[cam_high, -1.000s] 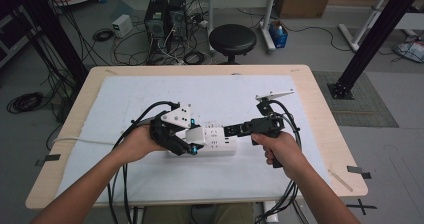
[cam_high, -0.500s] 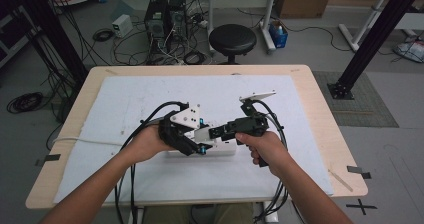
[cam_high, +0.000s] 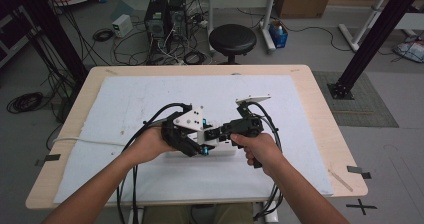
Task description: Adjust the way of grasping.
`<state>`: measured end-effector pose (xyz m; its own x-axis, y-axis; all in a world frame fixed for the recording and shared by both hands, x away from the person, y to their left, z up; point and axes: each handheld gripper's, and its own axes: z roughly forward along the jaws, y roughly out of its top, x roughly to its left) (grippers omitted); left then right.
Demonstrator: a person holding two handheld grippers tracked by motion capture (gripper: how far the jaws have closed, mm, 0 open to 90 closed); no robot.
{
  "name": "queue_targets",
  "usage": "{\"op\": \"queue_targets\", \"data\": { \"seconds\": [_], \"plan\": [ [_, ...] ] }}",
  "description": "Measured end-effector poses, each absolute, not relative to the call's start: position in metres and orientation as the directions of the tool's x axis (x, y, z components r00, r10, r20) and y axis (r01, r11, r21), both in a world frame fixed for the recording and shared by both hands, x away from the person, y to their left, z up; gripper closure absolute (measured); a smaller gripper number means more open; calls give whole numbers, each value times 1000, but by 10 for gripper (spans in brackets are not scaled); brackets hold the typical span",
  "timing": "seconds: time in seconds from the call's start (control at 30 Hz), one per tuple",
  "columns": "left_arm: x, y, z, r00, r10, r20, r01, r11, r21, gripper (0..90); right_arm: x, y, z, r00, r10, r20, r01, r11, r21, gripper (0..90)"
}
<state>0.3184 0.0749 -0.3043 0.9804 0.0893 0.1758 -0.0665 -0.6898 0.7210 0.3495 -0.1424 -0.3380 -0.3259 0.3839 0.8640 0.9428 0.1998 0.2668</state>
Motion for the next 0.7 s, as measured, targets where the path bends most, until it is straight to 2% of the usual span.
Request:
{"op": "queue_targets", "data": {
  "seconds": [0.07, 0.13, 0.3, 0.37, 0.43, 0.53, 0.6, 0.7],
  "plan": [
    [318, 75, -305, 980, 88, 179, -69, -690, 720, 425, 350, -142, -339, -322, 376, 869, 944, 200, 263, 509],
    [319, 75, -305, 979, 85, 184, -73, -699, 711, 424, 350, -142, -341, -311, 350, 884, 947, 190, 259, 592],
    [319, 73, -306, 974, 91, 208, -84, -707, 702, 424, 351, -144, -346, -255, 330, 909, 965, 151, 216, 619],
    [321, 73, -307, 979, 98, 177, -55, -713, 699, 415, 351, -144, -349, -260, 324, 910, 964, 147, 223, 621],
    [322, 75, -307, 976, 136, 169, -20, -718, 696, 261, 350, -145, -350, -300, 382, 874, 953, 154, 260, 621],
    [325, 87, -306, 977, 168, 133, 31, -725, 688, 237, 350, -156, -352, -341, 422, 840, 940, 155, 304, 622],
    [330, 98, -307, 974, 205, 100, 88, -741, 665, 193, 350, -166, -349, -396, 476, 786, 917, 166, 362, 622],
    [335, 116, -309, 964, 253, 78, 152, -769, 620, 186, 350, -181, -344, -459, 558, 692, 882, 197, 427, 622]
  ]
}}
